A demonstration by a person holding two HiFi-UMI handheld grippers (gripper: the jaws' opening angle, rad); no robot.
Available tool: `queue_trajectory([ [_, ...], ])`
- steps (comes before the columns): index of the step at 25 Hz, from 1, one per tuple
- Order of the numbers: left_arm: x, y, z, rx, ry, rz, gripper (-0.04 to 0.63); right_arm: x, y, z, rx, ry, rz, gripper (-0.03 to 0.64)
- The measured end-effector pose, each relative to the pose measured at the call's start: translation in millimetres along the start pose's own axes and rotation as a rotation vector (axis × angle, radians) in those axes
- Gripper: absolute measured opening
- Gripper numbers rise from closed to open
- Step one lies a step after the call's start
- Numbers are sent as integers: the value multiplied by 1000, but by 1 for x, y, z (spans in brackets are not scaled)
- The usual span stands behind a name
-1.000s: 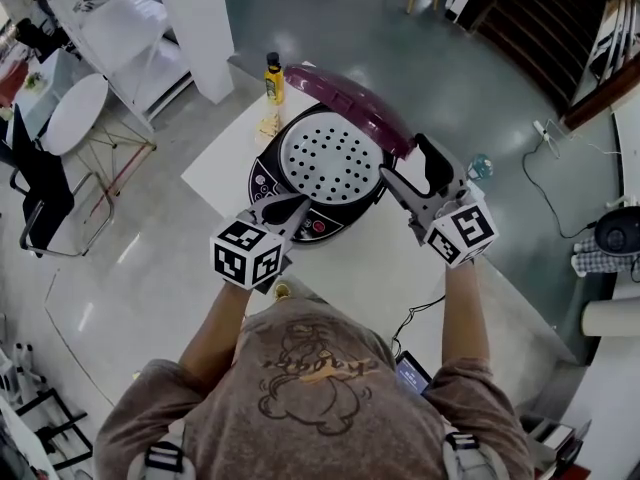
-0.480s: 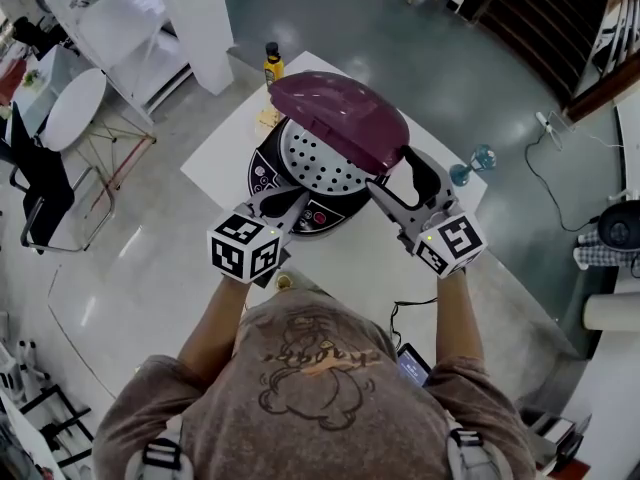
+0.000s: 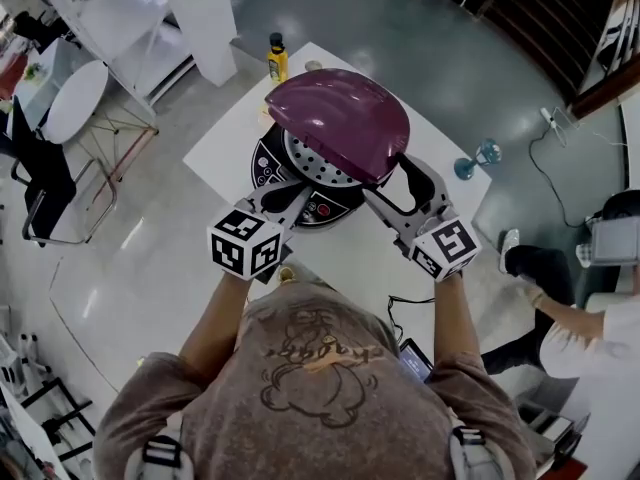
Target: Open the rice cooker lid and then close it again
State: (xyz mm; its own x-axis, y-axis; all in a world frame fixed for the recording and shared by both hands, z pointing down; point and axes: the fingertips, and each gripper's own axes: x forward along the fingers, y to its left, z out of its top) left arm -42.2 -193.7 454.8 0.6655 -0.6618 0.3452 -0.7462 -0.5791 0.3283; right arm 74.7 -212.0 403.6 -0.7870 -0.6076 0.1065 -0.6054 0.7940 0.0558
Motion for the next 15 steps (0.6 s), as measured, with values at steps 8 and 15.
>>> queue_trajectory([
  [8,-9,9,-2,-12,-5,25,20,1,10,-15,30,21,13,333],
  [15,-11,6,-1,-12,-9,23,20,0,19,-27,45,51,27,334],
])
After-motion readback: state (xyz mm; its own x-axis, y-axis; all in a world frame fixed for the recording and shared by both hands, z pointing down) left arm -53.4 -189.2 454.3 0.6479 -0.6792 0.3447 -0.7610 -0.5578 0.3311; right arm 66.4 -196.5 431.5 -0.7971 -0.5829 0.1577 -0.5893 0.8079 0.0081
